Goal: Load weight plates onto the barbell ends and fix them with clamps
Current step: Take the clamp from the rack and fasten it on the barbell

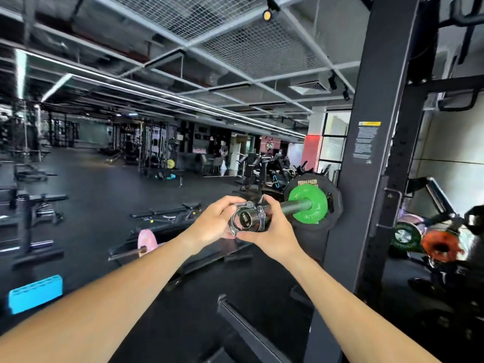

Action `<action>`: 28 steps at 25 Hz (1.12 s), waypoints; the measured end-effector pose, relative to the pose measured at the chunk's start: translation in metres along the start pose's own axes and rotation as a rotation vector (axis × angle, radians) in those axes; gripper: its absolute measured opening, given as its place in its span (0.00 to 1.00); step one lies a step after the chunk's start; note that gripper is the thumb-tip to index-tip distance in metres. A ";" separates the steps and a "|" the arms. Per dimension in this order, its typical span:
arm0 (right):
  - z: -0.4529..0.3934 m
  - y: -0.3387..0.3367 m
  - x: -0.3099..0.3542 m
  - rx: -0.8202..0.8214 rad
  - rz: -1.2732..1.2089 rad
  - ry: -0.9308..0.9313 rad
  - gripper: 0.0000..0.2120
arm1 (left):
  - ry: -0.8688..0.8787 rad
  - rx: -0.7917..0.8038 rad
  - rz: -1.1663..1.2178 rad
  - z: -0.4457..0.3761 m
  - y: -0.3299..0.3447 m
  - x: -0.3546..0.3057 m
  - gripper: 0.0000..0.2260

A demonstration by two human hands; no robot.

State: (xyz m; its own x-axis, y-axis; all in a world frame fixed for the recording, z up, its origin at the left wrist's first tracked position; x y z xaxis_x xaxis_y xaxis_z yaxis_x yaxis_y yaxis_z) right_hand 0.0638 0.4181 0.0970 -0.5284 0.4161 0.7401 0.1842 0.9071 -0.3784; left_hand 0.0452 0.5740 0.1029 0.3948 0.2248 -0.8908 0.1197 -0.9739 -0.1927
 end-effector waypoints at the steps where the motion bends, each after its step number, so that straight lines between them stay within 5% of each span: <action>1: -0.003 0.009 -0.004 -0.019 0.018 0.020 0.51 | -0.009 0.016 0.012 -0.008 -0.005 0.010 0.13; 12: -0.023 0.033 -0.025 -0.240 0.212 0.006 0.53 | -0.033 0.160 0.208 -0.072 -0.001 0.065 0.14; 16: -0.029 0.026 -0.039 -0.285 0.341 -0.022 0.43 | -0.008 0.261 0.221 -0.082 0.010 0.076 0.13; 28: -0.116 -0.038 -0.128 -0.162 0.508 0.070 0.42 | 0.006 0.413 -0.051 -0.201 0.090 0.094 0.11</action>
State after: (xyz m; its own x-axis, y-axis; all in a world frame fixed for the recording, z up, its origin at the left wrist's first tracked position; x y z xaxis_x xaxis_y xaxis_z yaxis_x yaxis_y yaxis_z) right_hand 0.2204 0.3380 0.0807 -0.2839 0.8035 0.5232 0.5312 0.5861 -0.6118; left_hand 0.2766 0.5131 0.0846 0.4035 0.2720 -0.8736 -0.2358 -0.8916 -0.3865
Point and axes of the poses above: each hand's wrist, its own z-axis away from the middle knuckle, its own y-axis out of the palm, x = y × z, the point moved 8 cm from there along -z, towards the middle knuckle, and after that the axes turned 7 degrees about -x, right-handed, at the moved point
